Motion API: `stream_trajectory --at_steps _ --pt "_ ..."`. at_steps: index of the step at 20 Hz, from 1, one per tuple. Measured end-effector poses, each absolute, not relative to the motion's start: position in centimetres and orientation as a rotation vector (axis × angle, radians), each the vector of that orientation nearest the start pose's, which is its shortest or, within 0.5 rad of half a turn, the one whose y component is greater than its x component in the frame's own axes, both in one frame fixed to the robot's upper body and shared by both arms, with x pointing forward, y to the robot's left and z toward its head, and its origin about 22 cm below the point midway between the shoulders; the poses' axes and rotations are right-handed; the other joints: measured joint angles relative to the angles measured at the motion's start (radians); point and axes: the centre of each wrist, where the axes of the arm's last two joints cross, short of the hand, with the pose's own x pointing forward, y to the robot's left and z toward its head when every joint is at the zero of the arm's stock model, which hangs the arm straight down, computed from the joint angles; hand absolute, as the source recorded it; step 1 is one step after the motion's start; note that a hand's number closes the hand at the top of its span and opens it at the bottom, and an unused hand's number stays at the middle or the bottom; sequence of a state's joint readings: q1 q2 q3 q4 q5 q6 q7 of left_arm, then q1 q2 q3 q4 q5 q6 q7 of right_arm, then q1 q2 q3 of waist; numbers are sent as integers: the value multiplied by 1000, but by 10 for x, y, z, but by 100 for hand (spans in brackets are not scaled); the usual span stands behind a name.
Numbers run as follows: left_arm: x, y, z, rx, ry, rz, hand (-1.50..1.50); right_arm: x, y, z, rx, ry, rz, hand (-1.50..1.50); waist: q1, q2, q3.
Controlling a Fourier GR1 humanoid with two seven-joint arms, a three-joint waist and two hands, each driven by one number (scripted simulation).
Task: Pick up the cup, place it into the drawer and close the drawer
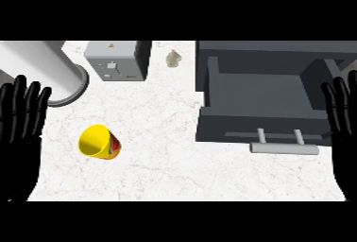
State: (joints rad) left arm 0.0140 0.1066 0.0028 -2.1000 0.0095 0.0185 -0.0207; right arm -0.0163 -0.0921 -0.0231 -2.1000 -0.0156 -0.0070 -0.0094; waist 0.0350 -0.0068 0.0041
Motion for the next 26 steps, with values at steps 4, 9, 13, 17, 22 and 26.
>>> stream_trajectory --at_steps 4,9,13,17,22,26 --pt "197 260 125 -61 -2113 -175 -150 210 -240 126 -44 -2131 92 -150 -19 4 -3" --pt "204 280 111 -319 -1968 -201 -150 211 -236 120 13 -2049 172 -150 -28 9 -5" --pt "218 311 97 -418 -1877 -152 -150 225 -233 122 46 -1992 218 -150 -31 10 -5" --pt "236 335 80 -431 -1821 -140 -150 240 -236 123 60 -1969 239 -150 -34 9 -5" --pt "246 353 51 -395 -1763 -135 -150 248 -236 117 68 -1969 243 -150 -36 9 -4" --pt "257 364 28 -357 -1720 -142 -150 251 -243 120 70 -1985 252 -150 -39 8 -5"
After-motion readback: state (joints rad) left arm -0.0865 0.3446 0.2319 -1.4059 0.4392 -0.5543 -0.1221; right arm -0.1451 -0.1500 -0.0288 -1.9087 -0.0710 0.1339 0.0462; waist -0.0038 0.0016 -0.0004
